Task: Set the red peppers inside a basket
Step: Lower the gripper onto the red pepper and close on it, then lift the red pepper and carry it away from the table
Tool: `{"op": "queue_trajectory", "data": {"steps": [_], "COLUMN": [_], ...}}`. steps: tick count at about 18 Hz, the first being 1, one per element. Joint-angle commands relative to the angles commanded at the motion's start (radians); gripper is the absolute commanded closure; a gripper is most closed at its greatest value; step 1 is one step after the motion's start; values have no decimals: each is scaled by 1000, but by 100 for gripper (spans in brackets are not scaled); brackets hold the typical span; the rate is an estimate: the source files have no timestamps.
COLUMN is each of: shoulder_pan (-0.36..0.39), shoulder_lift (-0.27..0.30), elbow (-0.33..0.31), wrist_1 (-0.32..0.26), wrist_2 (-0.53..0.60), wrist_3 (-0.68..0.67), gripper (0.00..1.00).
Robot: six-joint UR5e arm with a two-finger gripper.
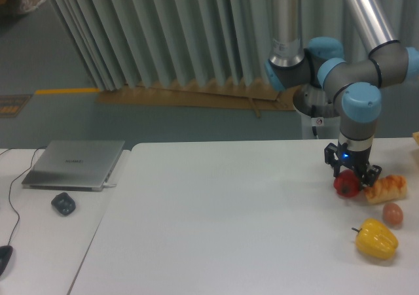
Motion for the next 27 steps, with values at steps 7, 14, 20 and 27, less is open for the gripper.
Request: {"op": "queue_trajectory", "data": {"steps": [7,14,20,27], "shoulder_pan": [-2,-2,8,15], "shoulder_lift": [2,0,8,34], "elbow": [6,6,9,54], "wrist_1": [-2,-2,-24,-106], "wrist_2": [0,0,-3,-6], "wrist_3": [-2,0,57,60], "gripper": [49,60,60,60]}}
